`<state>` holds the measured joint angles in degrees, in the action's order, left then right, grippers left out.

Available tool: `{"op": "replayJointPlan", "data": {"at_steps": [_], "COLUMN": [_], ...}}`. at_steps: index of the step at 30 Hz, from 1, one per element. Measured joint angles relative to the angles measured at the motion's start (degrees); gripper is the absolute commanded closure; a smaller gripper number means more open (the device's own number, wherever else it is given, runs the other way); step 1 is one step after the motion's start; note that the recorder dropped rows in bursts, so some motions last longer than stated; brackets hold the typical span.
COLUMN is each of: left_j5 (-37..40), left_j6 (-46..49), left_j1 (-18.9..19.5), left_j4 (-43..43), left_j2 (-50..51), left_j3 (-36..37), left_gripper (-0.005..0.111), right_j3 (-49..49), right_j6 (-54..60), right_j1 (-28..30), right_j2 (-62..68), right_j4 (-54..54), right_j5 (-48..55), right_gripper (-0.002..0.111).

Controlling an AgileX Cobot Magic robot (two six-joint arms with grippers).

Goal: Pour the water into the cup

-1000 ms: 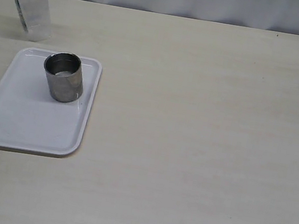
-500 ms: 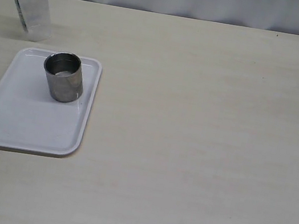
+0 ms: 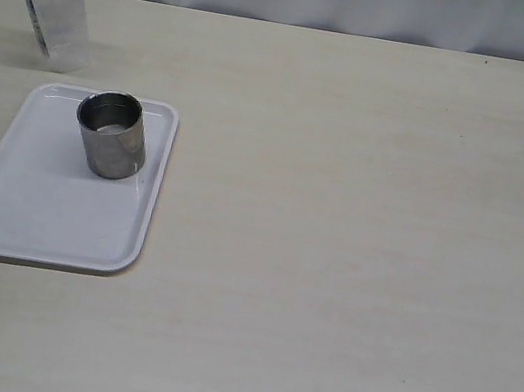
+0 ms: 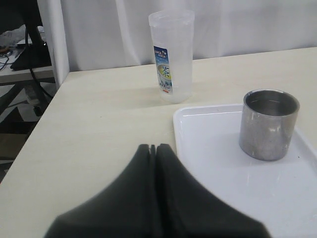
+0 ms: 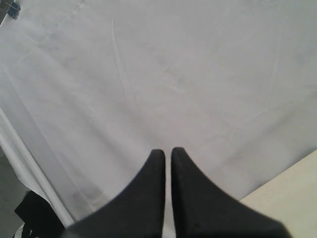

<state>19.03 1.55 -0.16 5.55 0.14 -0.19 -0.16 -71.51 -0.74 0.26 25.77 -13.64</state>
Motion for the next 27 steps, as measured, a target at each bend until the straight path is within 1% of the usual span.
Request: {"op": "replayJointPlan", "data": {"at_steps": [16,22,24,25,27], "left_j5": [0.0,0.0,0.0,0.0,0.1], "left_j6": [0.0,0.0,0.0,0.0,0.0], "left_j1": [0.0,0.0,0.0,0.0,0.0], "left_j4": [0.0,0.0,0.0,0.0,0.0], "left_j2": [0.0,0.0,0.0,0.0,0.0], "left_j3": [0.0,0.0,0.0,0.0,0.0], "left_gripper": [0.107,0.107,0.107,0.107,0.107], "right_j3": [0.0,0.0,0.0,0.0,0.0], "right_j6": [0.0,0.1,0.6,2.2,4.9], "right_j1": [0.0,0.0,0.0,0.0,0.0], "right_j2": [0.0,0.0,0.0,0.0,0.0], "right_j4": [0.0,0.0,-1.2,-2.8,-4.3], "right_j5": [0.3,9.4,16.0,21.7,26.2], "right_gripper": [0.104,0.104,0.104,0.104,0.104]}}
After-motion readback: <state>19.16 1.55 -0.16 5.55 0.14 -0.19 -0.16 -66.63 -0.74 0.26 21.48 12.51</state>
